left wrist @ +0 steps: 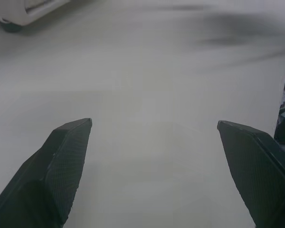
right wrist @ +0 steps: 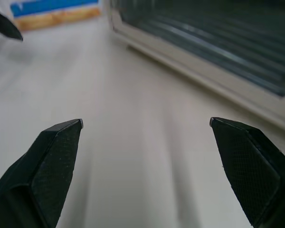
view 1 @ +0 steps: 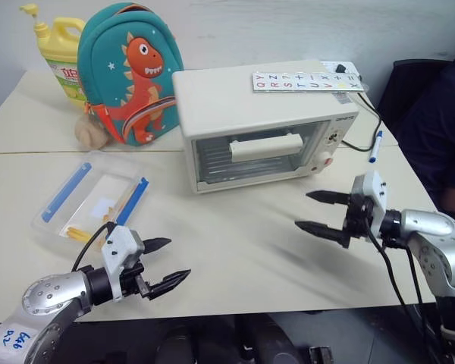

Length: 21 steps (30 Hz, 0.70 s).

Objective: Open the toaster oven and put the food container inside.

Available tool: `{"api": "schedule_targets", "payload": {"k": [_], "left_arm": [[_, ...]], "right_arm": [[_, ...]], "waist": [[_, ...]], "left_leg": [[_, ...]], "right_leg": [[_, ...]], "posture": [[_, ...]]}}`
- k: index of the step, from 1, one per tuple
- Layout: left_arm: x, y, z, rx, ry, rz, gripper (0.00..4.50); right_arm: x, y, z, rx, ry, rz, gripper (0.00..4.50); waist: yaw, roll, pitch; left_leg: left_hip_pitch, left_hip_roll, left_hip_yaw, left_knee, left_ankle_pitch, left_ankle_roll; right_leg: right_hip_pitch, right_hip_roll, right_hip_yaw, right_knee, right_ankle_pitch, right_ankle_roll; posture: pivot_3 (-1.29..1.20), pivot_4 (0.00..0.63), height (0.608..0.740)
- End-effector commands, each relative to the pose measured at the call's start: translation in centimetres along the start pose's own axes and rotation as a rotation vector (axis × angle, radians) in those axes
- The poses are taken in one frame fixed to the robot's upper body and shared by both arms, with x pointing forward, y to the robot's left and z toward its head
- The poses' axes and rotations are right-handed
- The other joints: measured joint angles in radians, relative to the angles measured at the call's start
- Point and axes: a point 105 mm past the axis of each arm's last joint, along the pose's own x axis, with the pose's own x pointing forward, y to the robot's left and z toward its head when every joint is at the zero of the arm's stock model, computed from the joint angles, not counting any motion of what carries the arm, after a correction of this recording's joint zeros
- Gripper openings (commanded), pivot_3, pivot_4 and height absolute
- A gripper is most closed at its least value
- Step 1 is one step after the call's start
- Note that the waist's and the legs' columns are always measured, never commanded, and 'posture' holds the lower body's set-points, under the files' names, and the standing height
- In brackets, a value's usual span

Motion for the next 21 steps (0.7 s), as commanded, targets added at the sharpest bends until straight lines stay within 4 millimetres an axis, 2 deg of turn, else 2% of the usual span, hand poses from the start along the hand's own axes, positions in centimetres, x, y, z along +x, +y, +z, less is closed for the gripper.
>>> {"api": "schedule_targets", "payload": {"k": [1,4,7,10,12,16,21], "left_arm": [[-0.5,-1.2,4.6,0.014,-0.16,-0.069,4.5],[-1.3,-1.7,7.2,0.047,-0.203,-0.121,4.5],[-1.5,-1.6,7.9,0.066,-0.186,-0.127,4.5],[-1.4,-1.2,8.0,0.08,-0.169,-0.105,4.5],[-1.2,-0.6,7.8,0.095,-0.153,-0.075,4.5],[-0.5,0.5,8.7,0.128,-0.181,-0.028,4.5],[0.4,1.8,9.7,0.161,-0.191,-0.031,4.5]], "right_arm": [[0.8,-1.1,2.0,0.012,-0.08,-0.01,4.48],[1.9,-2.8,3.5,0.01,-0.125,-0.036,4.48],[2.5,-3.5,4.4,0.005,-0.146,-0.031,4.48],[3.0,-3.2,5.1,-0.017,-0.154,0.015,4.48],[3.2,-2.6,5.8,-0.033,-0.166,0.052,4.48],[2.9,0.8,7.3,-0.05,-0.197,0.218,4.48],[2.3,2.5,6.6,-0.046,-0.16,0.27,4.48]], "waist": [[0.0,0.0,0.0],[0.0,0.0,0.0],[-0.001,0.001,0.0],[-0.001,0.001,0.0],[-0.001,0.001,0.0],[0.001,0.002,0.001],[-0.003,0.002,0.001]], "left_leg": [[0.0,0.0,0.0,0.001,0.0,0.0],[0.0,0.0,-0.001,0.001,0.0,0.0],[0.0,0.0,0.0,0.001,0.0,0.0],[-0.001,0.0,0.0,0.001,0.001,-0.003],[-0.001,0.0,0.0,0.001,0.002,-0.004],[-0.001,0.0,0.0,0.001,0.002,-0.004],[-0.001,0.0,0.0,0.0,0.002,-0.005]], "right_leg": [[0.0,0.0,0.0,0.0,0.0,0.0],[0.0,0.0,-0.001,0.001,0.0,0.0],[0.0,0.0,-0.001,0.0,0.0,0.0],[0.0,0.0,-0.001,-0.001,0.0,0.0],[0.0,0.0,-0.001,-0.001,0.0,0.0],[0.0,0.0,-0.001,0.0,0.0,0.0],[-0.001,0.0,-0.001,-0.001,0.0,0.0]], "posture": [[0.0,0.15,0.74],[0.0,0.15,0.74],[0.0,0.15,0.74],[0.0,0.15,0.74],[0.0,0.15,0.74],[0.0,0.15,0.74],[0.0,0.15,0.74]]}}
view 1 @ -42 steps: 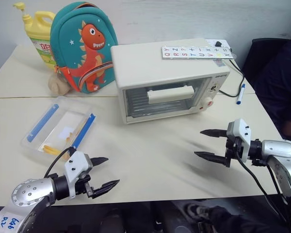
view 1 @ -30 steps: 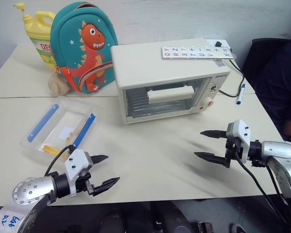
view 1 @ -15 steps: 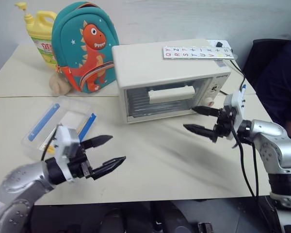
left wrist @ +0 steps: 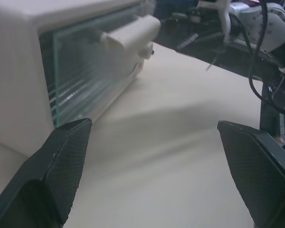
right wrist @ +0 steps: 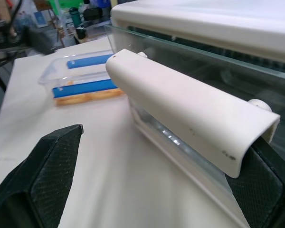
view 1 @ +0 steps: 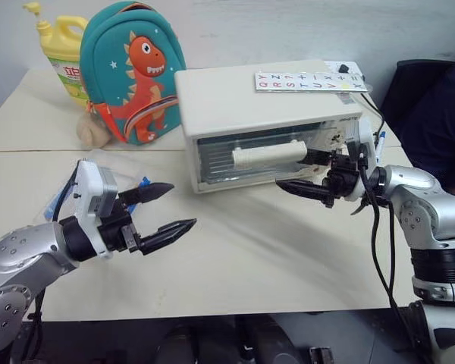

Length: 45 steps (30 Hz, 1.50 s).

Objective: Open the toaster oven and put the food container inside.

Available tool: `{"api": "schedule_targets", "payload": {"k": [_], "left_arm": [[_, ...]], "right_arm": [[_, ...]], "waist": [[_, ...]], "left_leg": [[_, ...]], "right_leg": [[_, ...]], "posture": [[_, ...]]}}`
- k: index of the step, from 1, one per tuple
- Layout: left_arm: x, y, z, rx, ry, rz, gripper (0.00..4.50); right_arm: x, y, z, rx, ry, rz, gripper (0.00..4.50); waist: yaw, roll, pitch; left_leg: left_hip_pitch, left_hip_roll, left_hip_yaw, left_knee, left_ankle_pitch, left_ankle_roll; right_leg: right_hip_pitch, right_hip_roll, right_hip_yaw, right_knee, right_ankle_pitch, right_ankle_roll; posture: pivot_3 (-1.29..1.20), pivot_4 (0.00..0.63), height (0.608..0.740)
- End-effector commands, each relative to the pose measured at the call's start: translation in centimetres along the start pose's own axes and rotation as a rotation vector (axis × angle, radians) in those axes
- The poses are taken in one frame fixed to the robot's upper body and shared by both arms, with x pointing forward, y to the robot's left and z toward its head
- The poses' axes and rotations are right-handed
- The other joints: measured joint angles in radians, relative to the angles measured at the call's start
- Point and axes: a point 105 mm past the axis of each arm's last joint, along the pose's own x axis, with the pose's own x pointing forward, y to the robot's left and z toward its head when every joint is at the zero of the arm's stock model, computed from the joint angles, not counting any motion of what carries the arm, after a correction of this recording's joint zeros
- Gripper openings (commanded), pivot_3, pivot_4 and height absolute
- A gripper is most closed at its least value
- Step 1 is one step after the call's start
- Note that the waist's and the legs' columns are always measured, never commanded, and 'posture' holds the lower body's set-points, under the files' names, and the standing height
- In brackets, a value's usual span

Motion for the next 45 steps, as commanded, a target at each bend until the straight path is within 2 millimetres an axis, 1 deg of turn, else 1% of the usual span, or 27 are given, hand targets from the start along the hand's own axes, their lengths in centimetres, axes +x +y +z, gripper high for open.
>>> {"api": "schedule_targets", "payload": {"k": [1,4,7,12,16,17,19,22,26,28,32,35,38,40,43,45], "left_arm": [[0.8,0.9,0.8,0.047,-0.016,-0.018,4.5],[2.0,2.0,2.0,0.079,-0.051,-0.043,4.5],[3.1,2.6,2.6,0.137,-0.04,-0.087,3.91],[5.3,3.7,3.4,0.234,0.001,-0.215,2.3],[6.4,3.7,2.9,0.278,0.038,-0.299,0.99],[6.6,3.7,2.8,0.286,0.04,-0.312,0.6],[7.1,3.7,2.8,0.292,0.04,-0.332,0.03],[7.5,3.3,1.7,0.319,0.098,-0.38,0.01],[7.5,2.7,0.0,0.323,0.162,-0.449,0.01],[7.6,2.6,-0.7,0.336,0.18,-0.459,0.01],[7.6,2.3,-1.3,0.33,0.179,-0.478,0.01],[7.3,2.3,-2.0,0.333,0.2,-0.48,0.01],[6.7,2.2,-3.1,0.328,0.233,-0.476,0.01],[6.1,2.0,-4.0,0.326,0.259,-0.468,0.01],[5.6,1.9,-5.3,0.351,0.303,-0.441,0.01],[5.6,1.9,-6.5,0.361,0.318,-0.386,0.01]], "right_arm": [[-0.1,2.3,1.0,-0.057,-0.011,0.093,4.48],[-0.4,2.9,0.0,-0.042,0.018,0.1,4.48],[-0.6,3.0,-0.5,-0.036,0.018,0.084,4.5],[-0.9,3.0,-0.9,-0.026,0.016,0.064,4.5],[-1.1,3.6,-1.5,-0.016,0.02,0.056,4.5],[-1.1,3.8,-1.6,-0.012,0.019,0.054,4.5],[-1.1,4.4,-1.9,-0.005,0.021,0.057,4.5],[-1.3,5.0,-2.2,-0.005,0.026,0.044,4.5],[-1.9,4.5,-2.1,-0.007,0.026,-0.024,4.5],[-2.5,4.4,-2.6,0.0,0.047,-0.063,4.5],[-4.5,4.0,-4.6,0.027,0.117,-0.182,4.5],[-6.1,4.7,-5.1,0.041,0.156,-0.22,4.5],[-7.4,6.1,-4.6,0.053,0.17,-0.211,4.5],[-7.9,7.2,-3.8,0.057,0.167,-0.177,4.5],[-8.1,8.0,-2.5,0.052,0.15,-0.143,4.5],[-7.5,7.7,-0.9,0.027,0.108,-0.124,4.5]], "waist": [[-0.001,0.001,0.001],[-0.001,0.001,0.001],[-0.001,0.001,0.001],[0.002,0.001,0.001],[0.001,0.001,0.001],[0.001,0.001,0.001],[0.004,0.001,0.001],[0.008,0.001,0.001],[0.008,0.001,0.001],[0.009,0.001,0.001],[0.018,0.001,0.001],[0.026,0.001,0.001],[0.028,0.001,0.001],[0.027,0.001,0.001],[0.025,0.001,0.001],[0.023,0.001,0.001]], "left_leg": [[0.0,0.0,0.0,0.0,0.0,0.0],[-0.001,0.0,0.0,0.0,0.001,-0.001],[0.0,0.0,0.0,0.0,0.001,-0.002],[-0.001,0.0,0.001,0.0,0.002,-0.003],[-0.001,0.001,0.001,0.0,0.002,-0.003],[-0.001,0.001,0.002,0.0,0.002,-0.003],[-0.002,0.001,0.002,0.0,0.002,-0.003],[-0.002,0.001,0.001,0.0,0.002,-0.003],[-0.002,0.001,0.001,0.001,0.002,-0.003],[-0.002,0.001,0.001,0.001,0.002,-0.003],[-0.002,0.0,0.001,0.001,0.002,-0.003],[-0.002,0.0,0.001,0.002,0.002,-0.003],[-0.001,0.0,0.002,0.002,0.002,-0.003],[-0.001,0.0,0.001,0.002,0.001,-0.003],[0.0,0.0,0.001,0.002,0.001,-0.002],[0.001,0.0,0.001,0.002,0.0,0.0]], "right_leg": [[0.0,0.0,0.0,0.0,0.0,0.0],[-0.001,0.001,0.0,0.001,0.0,0.0],[-0.001,0.002,0.001,0.001,0.0,0.0],[-0.002,0.002,0.001,0.001,0.0,0.0],[-0.002,0.002,0.001,0.001,0.0,0.0],[-0.003,0.002,0.002,0.001,0.0,0.0],[-0.003,0.002,0.002,0.002,0.0,0.0],[-0.003,0.002,0.002,0.002,0.0,0.0],[-0.003,0.002,0.002,0.002,0.0,0.0],[-0.003,0.002,0.002,0.002,0.0,0.0],[-0.003,0.002,0.002,0.002,0.0,0.0],[-0.003,0.002,0.002,0.002,0.0,0.0],[-0.002,0.002,0.002,0.003,0.0,0.001],[-0.002,0.002,0.003,0.003,0.0,0.001],[-0.001,0.002,0.003,0.003,0.0,0.001],[0.0,0.002,0.003,0.003,0.0,0.001]], "posture": [[0.0,0.15,0.74],[0.0,0.15,0.74],[0.0,0.15,0.74],[0.0,0.15,0.74],[0.0,0.15,0.74],[0.0,0.15,0.74],[0.0,0.15,0.74],[0.0,0.15,0.74],[0.0,0.15,0.74],[0.0,0.15,0.74],[0.0,0.15,0.74],[0.0,0.15,0.74],[0.0,0.15,0.74],[0.0,0.15,0.74],[0.0,0.15,0.74],[0.0,0.15,0.74]]}}
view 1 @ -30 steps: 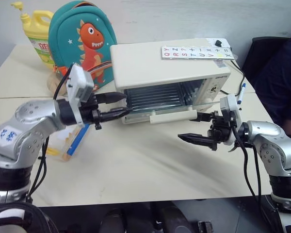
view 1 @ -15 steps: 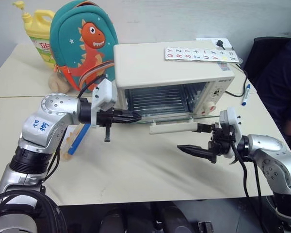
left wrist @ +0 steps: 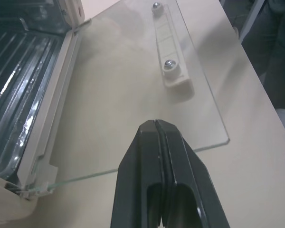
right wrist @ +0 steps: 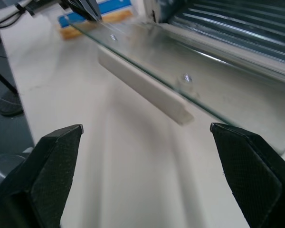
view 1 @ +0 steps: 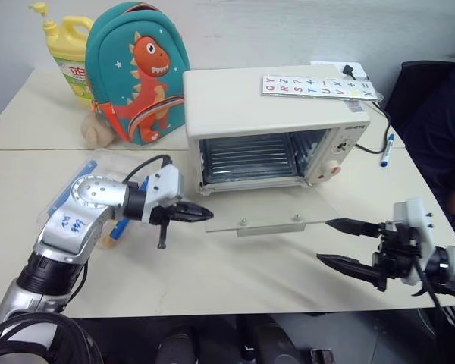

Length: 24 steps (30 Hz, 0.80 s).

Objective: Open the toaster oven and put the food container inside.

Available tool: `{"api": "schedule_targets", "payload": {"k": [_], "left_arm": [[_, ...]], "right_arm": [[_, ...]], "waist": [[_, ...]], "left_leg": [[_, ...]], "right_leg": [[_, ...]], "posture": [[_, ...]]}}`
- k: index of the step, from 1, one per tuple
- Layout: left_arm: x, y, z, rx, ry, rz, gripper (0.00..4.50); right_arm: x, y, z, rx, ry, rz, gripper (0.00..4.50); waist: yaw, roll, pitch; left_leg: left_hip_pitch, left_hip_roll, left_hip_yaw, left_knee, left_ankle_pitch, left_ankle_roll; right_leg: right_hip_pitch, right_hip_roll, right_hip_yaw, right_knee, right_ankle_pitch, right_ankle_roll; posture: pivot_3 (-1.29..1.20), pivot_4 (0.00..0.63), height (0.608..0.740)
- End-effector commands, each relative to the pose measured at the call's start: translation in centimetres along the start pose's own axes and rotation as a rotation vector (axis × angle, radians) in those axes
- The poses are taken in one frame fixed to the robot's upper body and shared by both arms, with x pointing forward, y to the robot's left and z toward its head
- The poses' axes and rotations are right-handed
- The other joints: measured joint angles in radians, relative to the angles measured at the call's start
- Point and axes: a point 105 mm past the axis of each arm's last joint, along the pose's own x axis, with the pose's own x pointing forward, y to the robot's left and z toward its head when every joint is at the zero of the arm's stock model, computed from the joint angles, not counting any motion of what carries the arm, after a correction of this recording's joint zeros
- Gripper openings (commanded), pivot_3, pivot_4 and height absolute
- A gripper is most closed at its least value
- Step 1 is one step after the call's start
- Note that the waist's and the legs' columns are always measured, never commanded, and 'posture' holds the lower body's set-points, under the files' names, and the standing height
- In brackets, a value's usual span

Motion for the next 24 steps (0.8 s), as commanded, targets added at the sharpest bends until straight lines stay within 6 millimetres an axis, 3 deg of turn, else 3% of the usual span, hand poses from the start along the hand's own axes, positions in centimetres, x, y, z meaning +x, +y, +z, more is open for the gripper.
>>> {"api": "schedule_targets", "payload": {"k": [1,7,11,14,24], "left_arm": [[0.4,-0.4,-0.6,0.045,0.026,0.088,0.01],[1.0,-1.4,-2.5,0.027,0.075,0.196,0.01],[-0.6,-2.2,-2.5,-0.074,0.041,0.33,0.01],[-2.9,-3.9,-2.4,-0.214,-0.003,0.43,0.58],[-11.9,-9.5,-4.8,-0.582,-0.064,0.989,3.55]], "right_arm": [[0.5,0.5,3.8,-0.076,-0.094,0.062,4.5],[3.0,0.8,6.0,-0.119,-0.126,0.201,4.5],[4.6,0.4,6.9,-0.143,-0.138,0.291,4.5],[5.5,0.1,7.3,-0.153,-0.139,0.351,4.5],[8.3,-1.0,7.7,-0.177,-0.132,0.511,4.5]], "waist": [[-0.003,0.0,0.0],[0.003,0.0,0.0],[0.003,0.0,0.0],[-0.005,-0.001,-0.001],[0.002,-0.003,-0.001]], "left_leg": [[0.001,0.0,0.0,0.0,-0.001,0.002],[0.0,0.0,-0.002,0.0,-0.002,0.004],[-0.001,0.0,-0.002,0.0,-0.003,0.005],[-0.001,0.0,-0.001,0.0,-0.003,0.006],[0.0,0.0,-0.004,0.0,-0.003,0.006]], "right_leg": [[0.001,0.0,0.0,0.0,0.0,0.0],[0.002,0.0,-0.001,-0.002,0.0,0.0],[0.001,-0.002,-0.001,-0.003,0.0,0.001],[0.001,-0.002,-0.001,-0.002,0.0,0.001],[0.002,-0.003,-0.004,-0.003,0.0,0.0]], "posture": [[0.0,0.15,0.74],[0.0,0.15,0.74],[0.0,0.15,0.74],[0.0,0.15,0.74],[0.0,0.15,0.74]]}}
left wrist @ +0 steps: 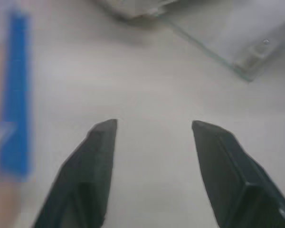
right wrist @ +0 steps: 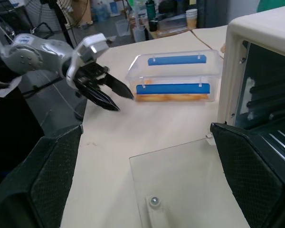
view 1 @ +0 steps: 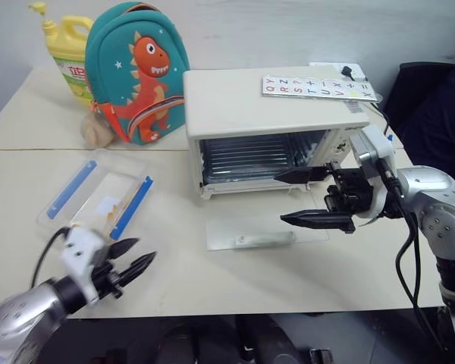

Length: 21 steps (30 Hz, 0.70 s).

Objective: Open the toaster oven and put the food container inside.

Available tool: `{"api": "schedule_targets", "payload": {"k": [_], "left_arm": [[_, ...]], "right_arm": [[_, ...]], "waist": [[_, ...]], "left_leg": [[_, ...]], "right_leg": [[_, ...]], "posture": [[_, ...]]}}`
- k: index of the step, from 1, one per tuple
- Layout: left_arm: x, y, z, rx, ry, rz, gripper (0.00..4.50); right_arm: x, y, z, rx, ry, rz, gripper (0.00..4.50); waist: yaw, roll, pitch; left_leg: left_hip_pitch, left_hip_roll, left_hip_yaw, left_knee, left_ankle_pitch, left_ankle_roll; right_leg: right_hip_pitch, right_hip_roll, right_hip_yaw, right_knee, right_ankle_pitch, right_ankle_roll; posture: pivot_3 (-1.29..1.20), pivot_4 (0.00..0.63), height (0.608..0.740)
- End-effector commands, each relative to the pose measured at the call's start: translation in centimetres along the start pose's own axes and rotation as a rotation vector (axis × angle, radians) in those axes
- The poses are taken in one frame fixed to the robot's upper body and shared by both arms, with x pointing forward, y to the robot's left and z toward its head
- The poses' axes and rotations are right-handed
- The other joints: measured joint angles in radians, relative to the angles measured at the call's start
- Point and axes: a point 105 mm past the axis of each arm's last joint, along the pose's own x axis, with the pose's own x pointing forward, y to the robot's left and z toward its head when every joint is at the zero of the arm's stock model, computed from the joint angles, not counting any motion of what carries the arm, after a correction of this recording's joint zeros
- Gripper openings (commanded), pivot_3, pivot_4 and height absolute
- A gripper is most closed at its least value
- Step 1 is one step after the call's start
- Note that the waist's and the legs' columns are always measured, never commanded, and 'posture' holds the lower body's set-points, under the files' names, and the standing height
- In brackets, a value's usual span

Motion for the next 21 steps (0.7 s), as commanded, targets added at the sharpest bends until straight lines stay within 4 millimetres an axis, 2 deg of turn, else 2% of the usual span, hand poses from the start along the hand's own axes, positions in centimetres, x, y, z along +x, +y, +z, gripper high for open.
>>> {"api": "schedule_targets", "payload": {"k": [1,3,6,9,13,16,21], "left_arm": [[-3.2,1.8,1.1,-0.064,-0.085,0.207,3.86],[-4.3,3.4,1.1,-0.128,-0.109,0.329,4.42],[-4.9,5.1,2.2,-0.253,-0.195,0.446,4.47],[-5.2,6.1,2.5,-0.38,-0.228,0.519,4.47],[-4.9,6.5,2.9,-0.518,-0.22,0.555,4.47],[-4.6,6.8,3.0,-0.687,-0.209,0.606,4.47],[-3.9,6.2,3.7,-0.84,-0.179,0.668,4.47]], "right_arm": [[0.9,-0.3,0.6,-0.046,-0.016,0.073,4.5],[1.3,-0.6,0.7,-0.051,-0.021,0.097,4.5],[1.7,-0.9,0.9,-0.06,-0.031,0.119,4.5],[1.9,-1.1,1.0,-0.068,-0.036,0.126,4.5],[2.0,-1.2,1.0,-0.072,-0.047,0.126,4.5],[2.0,-1.2,0.9,-0.066,-0.06,0.116,4.5],[1.9,-1.1,0.8,-0.055,-0.079,0.101,4.5]], "waist": [[0.004,0.0,0.0],[0.002,-0.001,-0.001],[0.008,-0.001,-0.001],[0.005,-0.001,-0.001],[-0.003,-0.002,-0.001],[-0.002,-0.002,-0.001],[0.002,-0.002,-0.001]], "left_leg": [[0.0,0.0,0.0,0.0,0.0,0.0],[0.001,0.0,0.0,0.0,0.0,0.0],[0.0,-0.001,-0.001,0.0,0.0,0.001],[0.0,-0.001,-0.002,0.0,-0.001,0.001],[0.0,0.001,-0.002,0.0,-0.001,0.0],[0.001,0.001,-0.002,0.0,-0.001,0.0],[0.001,0.0,-0.004,0.0,-0.001,-0.002]], "right_leg": [[0.0,0.0,0.0,0.0,0.0,0.0],[0.001,0.0,0.0,0.0,0.0,0.0],[0.001,0.0,-0.001,0.0,0.0,0.0],[0.001,-0.001,-0.001,-0.001,0.0,0.0],[0.001,-0.001,-0.002,0.0,0.0,-0.001],[0.001,-0.001,-0.002,0.001,0.0,-0.001],[0.003,-0.002,-0.004,0.0,-0.001,-0.002]], "posture": [[0.0,0.15,0.74],[0.0,0.15,0.74],[0.0,0.15,0.74],[0.0,0.15,0.74],[0.0,0.15,0.74],[0.0,0.15,0.74],[0.0,0.15,0.74]]}}
